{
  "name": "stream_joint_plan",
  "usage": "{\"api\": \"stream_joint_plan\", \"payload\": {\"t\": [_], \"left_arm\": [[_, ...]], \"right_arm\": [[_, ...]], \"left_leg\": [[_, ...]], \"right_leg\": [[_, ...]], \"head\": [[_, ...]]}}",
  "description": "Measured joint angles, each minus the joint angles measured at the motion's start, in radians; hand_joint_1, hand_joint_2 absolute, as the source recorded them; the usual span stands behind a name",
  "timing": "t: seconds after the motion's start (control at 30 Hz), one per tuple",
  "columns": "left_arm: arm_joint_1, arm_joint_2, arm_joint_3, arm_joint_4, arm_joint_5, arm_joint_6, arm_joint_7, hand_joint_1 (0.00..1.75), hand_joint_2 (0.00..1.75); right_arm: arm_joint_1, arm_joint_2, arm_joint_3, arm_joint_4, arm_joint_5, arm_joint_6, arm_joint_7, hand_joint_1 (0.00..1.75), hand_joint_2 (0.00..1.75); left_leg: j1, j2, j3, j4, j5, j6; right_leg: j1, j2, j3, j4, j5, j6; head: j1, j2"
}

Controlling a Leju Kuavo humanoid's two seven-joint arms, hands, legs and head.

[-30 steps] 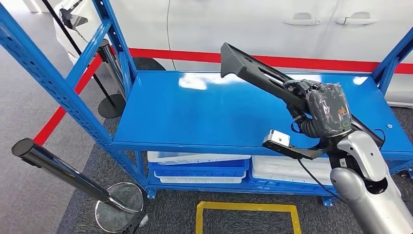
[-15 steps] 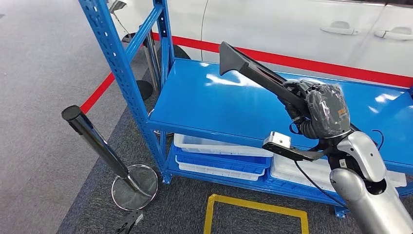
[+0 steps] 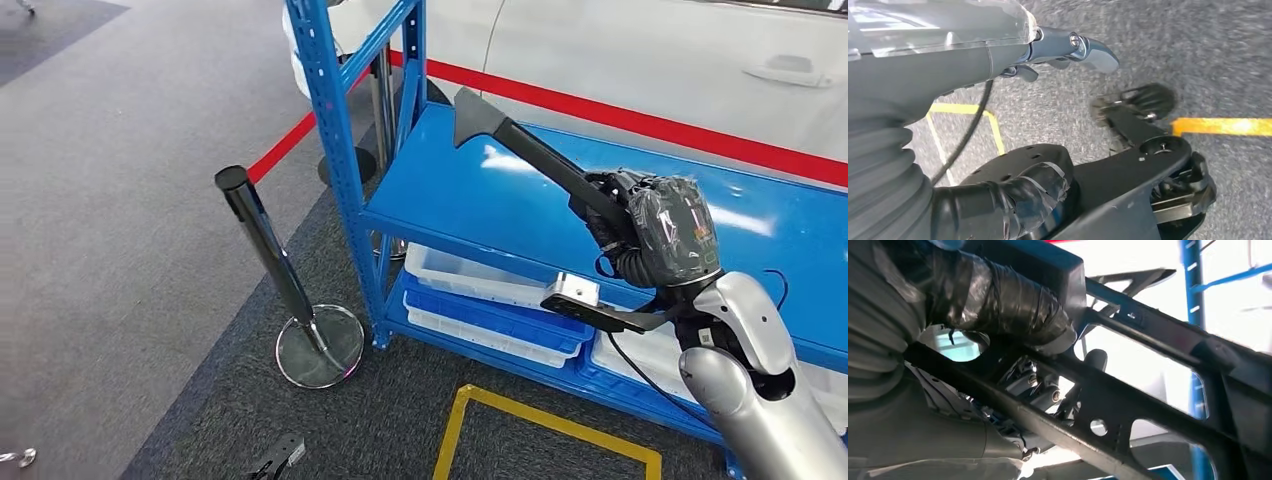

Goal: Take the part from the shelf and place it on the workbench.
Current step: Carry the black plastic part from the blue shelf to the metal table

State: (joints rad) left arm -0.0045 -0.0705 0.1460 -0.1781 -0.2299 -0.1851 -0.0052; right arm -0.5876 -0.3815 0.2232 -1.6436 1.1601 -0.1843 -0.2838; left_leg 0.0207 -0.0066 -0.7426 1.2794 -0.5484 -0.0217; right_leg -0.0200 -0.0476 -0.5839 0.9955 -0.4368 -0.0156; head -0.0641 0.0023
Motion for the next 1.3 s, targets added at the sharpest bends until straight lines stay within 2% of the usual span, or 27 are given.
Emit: {"api": "stream_joint_plan", "payload": {"t": [0.03,0.1,0.13,0.2,0.27,0.3,0.33,0.4,0.47,0.5,0.53,0.57,0.6,0.67,0.73,0.8,0.83,0.87,0.93,0.97,1.0,1.07,1.1,1.13,1.2,1.23,1.3], "left_arm": [[0.0,0.0,0.0,0.0,0.0,0.0,0.0,0.0,1.75],[0.0,0.001,0.0,0.0,0.0,0.001,0.0,0.0,1.75],[-0.002,0.002,0.0,-0.001,0.0,0.001,0.0,0.0,1.75],[-0.006,0.002,0.0,-0.003,0.0,0.001,-0.001,0.0,1.75],[-0.004,0.002,0.0,-0.004,-0.002,0.001,-0.002,0.0,1.75],[-0.002,0.002,0.0,-0.004,-0.003,0.001,-0.002,0.0,1.75],[0.0,0.002,0.0,-0.004,-0.005,0.002,-0.002,0.0,1.75],[0.001,0.003,0.0,-0.004,-0.009,0.003,-0.002,0.0,1.75],[-0.001,0.003,0.0,-0.005,-0.013,0.002,-0.002,0.0,1.75],[-0.001,0.002,0.0,-0.005,-0.015,0.001,-0.002,0.0,1.75],[0.0,0.002,0.0,-0.005,-0.018,0.0,-0.002,0.0,1.75],[0.001,0.002,0.0,-0.005,-0.02,-0.001,-0.002,0.0,1.75],[0.001,0.002,0.0,-0.005,-0.022,-0.001,-0.002,0.0,1.75],[-0.001,0.0,0.001,-0.005,-0.023,-0.003,-0.002,0.0,1.75],[-0.001,-0.001,0.001,-0.005,-0.024,-0.004,-0.002,0.0,1.75],[0.002,0.0,0.002,-0.005,-0.027,-0.006,-0.001,0.0,1.75],[0.005,0.0,0.002,-0.006,-0.028,-0.007,-0.001,0.0,1.75],[0.006,0.0,0.003,-0.006,-0.031,-0.008,0.0,0.0,1.75],[0.005,0.0,0.003,-0.007,-0.035,-0.01,0.0,0.0,1.75],[0.004,0.0,0.003,-0.008,-0.038,-0.01,0.0,0.0,1.75],[0.002,0.0,0.003,-0.008,-0.04,-0.01,0.0,0.0,1.75],[0.002,0.0,0.005,-0.008,-0.042,-0.009,0.0,0.0,1.75],[0.001,0.0,0.006,-0.008,-0.043,-0.009,0.0,0.0,1.75],[0.0,0.0,0.008,-0.01,-0.043,-0.008,0.0,0.0,1.75],[-0.003,0.0,0.01,-0.014,-0.044,-0.008,-0.001,0.0,1.75],[-0.004,0.0,0.01,-0.015,-0.045,-0.008,-0.001,0.0,1.75],[0.0,0.001,0.011,-0.016,-0.049,-0.009,-0.001,0.0,1.75]], "right_arm": [[0.003,0.0,0.0,0.0,0.0,0.0,0.0,1.75,1.75],[0.005,0.0,0.0,-0.001,0.0,0.0,0.0,1.75,1.75],[0.006,0.0,0.0,-0.003,0.0,0.0,0.0,1.75,1.75],[0.006,-0.003,-0.001,-0.007,0.0,-0.001,0.0,1.75,1.75],[0.008,-0.005,-0.002,-0.009,0.0,-0.002,0.0,1.75,1.75],[0.009,-0.006,-0.002,-0.009,0.0,-0.003,0.0,1.75,1.75],[0.011,-0.007,-0.002,-0.009,0.001,-0.003,0.0,1.75,1.75],[0.016,-0.012,-0.006,-0.01,0.003,-0.006,0.0,1.75,1.75],[0.021,-0.017,-0.012,-0.011,0.004,-0.008,0.0,1.75,1.75],[0.024,-0.017,-0.015,-0.011,0.005,-0.009,0.0,1.75,1.75],[0.026,-0.017,-0.017,-0.011,0.006,-0.01,-0.001,1.75,1.75],[0.028,-0.017,-0.017,-0.011,0.008,-0.011,-0.001,1.75,1.75],[0.028,-0.017,-0.018,-0.011,0.009,-0.011,-0.001,1.75,1.75],[0.028,-0.018,-0.019,-0.014,0.011,-0.011,-0.001,1.75,1.75],[0.027,-0.02,-0.021,-0.017,0.013,-0.013,-0.001,1.75,1.75],[0.024,-0.022,-0.023,-0.018,0.015,-0.014,-0.001,1.75,1.75],[0.023,-0.022,-0.024,-0.019,0.017,-0.014,-0.001,1.75,1.75],[0.023,-0.022,-0.024,-0.019,0.018,-0.014,-0.001,1.75,1.75],[0.024,-0.022,-0.024,-0.02,0.021,-0.014,-0.001,1.75,1.75],[0.024,-0.022,-0.024,-0.02,0.021,-0.014,-0.001,1.75,1.75],[0.024,-0.022,-0.024,-0.02,0.022,-0.014,-0.001,1.75,1.75],[0.025,-0.022,-0.024,-0.02,0.022,-0.014,-0.001,1.75,1.75],[0.025,-0.022,-0.024,-0.02,0.022,-0.014,-0.001,1.75,1.75],[0.025,-0.022,-0.024,-0.021,0.023,-0.014,0.0,1.75,1.75],[0.022,-0.025,-0.025,-0.023,0.023,-0.014,0.001,1.75,1.75],[0.021,-0.026,-0.025,-0.024,0.023,-0.014,0.002,1.75,1.75],[0.021,-0.027,-0.025,-0.024,0.024,-0.013,0.002,1.75,1.75]], "left_leg": [[0.005,0.003,0.015,0.007,0.017,-0.007],[0.012,0.026,0.095,-0.076,0.062,-0.02],[0.01,0.047,0.145,-0.143,0.064,-0.024],[0.003,0.074,0.2,-0.232,0.047,-0.014],[-0.002,0.059,0.19,-0.245,0.049,0.012],[-0.002,0.05,0.184,-0.249,0.057,0.024],[-0.002,0.041,0.175,-0.251,0.069,0.036],[-0.002,0.022,0.153,-0.254,0.095,0.055],[-0.009,-0.001,0.125,-0.253,0.117,0.063],[-0.013,-0.015,0.112,-0.253,0.128,0.066],[-0.018,-0.029,0.1,-0.252,0.138,0.067],[-0.023,-0.043,0.088,-0.252,0.149,0.068],[-0.026,-0.057,0.078,-0.252,0.159,0.068],[-0.029,-0.081,0.06,-0.252,0.18,0.065],[-0.025,-0.104,0.05,-0.257,0.201,0.056],[-0.022,-0.12,0.044,-0.266,0.218,0.044],[-0.023,-0.106,0.037,-0.262,0.209,0.039],[-0.025,-0.08,0.027,-0.241,0.18,0.034],[-0.019,-0.021,-0.004,-0.143,0.081,0.021],[-0.012,-0.007,-0.017,-0.076,0.041,0.014],[-0.004,-0.001,-0.024,-0.019,0.024,0.005],[0.008,0.005,0.001,0.019,0.056,-0.01],[0.013,0.013,0.04,-0.012,0.082,-0.017],[0.015,0.033,0.093,-0.071,0.088,-0.022],[0.007,0.066,0.18,-0.196,0.064,-0.016],[0.001,0.072,0.198,-0.232,0.048,-0.006],[-0.007,0.054,0.187,-0.246,0.058,0.021]], "right_leg": [[-0.003,-0.014,-0.014,0.007,0.005,0.004],[-0.008,-0.039,-0.042,0.027,0.013,0.015],[-0.009,-0.05,-0.054,0.038,0.015,0.02],[-0.005,-0.071,-0.065,0.051,0.021,0.032],[-0.005,-0.093,-0.064,0.048,0.033,0.047],[-0.007,-0.091,-0.066,0.05,0.03,0.055],[-0.01,-0.072,-0.072,0.061,0.01,0.061],[-0.012,-0.006,-0.098,0.14,-0.079,0.064],[-0.005,0.036,-0.127,0.265,-0.166,0.057],[0.0,0.043,-0.128,0.307,-0.181,0.051],[0.005,0.046,-0.115,0.316,-0.175,0.044],[0.011,0.05,-0.084,0.289,-0.154,0.034],[0.017,0.061,-0.037,0.229,-0.127,0.021],[0.025,0.106,0.051,0.093,-0.105,-0.005],[0.03,0.128,0.084,0.029,-0.105,-0.013],[0.031,0.103,0.08,0.015,-0.083,-0.012],[0.028,0.088,0.076,0.006,-0.071,-0.016],[0.023,0.072,0.07,-0.002,-0.057,-0.02],[0.019,0.042,0.049,-0.008,-0.034,-0.024],[0.018,0.026,0.035,-0.005,-0.025,-0.023],[0.016,0.011,0.02,-0.001,-0.017,-0.02],[0.012,-0.019,-0.013,0.012,-0.002,-0.011],[0.009,-0.033,-0.029,0.021,0.004,-0.005],[0.008,-0.046,-0.044,0.031,0.008,0.0],[0.009,-0.072,-0.063,0.049,0.015,0.013],[0.009,-0.084,-0.067,0.052,0.021,0.02],[0.005,-0.104,-0.069,0.05,0.034,0.036]], "head": [[0.0,0.0],[-0.001,0.0],[-0.002,0.0],[-0.004,0.0],[-0.002,0.0],[-0.002,0.0],[-0.001,0.0],[0.001,0.0],[0.003,0.0],[0.003,0.0],[0.003,0.0],[0.003,0.0],[0.003,0.0],[0.001,0.0],[0.004,0.0],[0.011,0.0],[0.01,0.0],[0.009,0.0],[0.005,0.0],[0.004,0.0],[0.003,0.0],[0.003,0.0],[0.003,0.0],[0.002,0.0],[0.004,0.0],[0.004,0.0],[0.005,0.0]]}}
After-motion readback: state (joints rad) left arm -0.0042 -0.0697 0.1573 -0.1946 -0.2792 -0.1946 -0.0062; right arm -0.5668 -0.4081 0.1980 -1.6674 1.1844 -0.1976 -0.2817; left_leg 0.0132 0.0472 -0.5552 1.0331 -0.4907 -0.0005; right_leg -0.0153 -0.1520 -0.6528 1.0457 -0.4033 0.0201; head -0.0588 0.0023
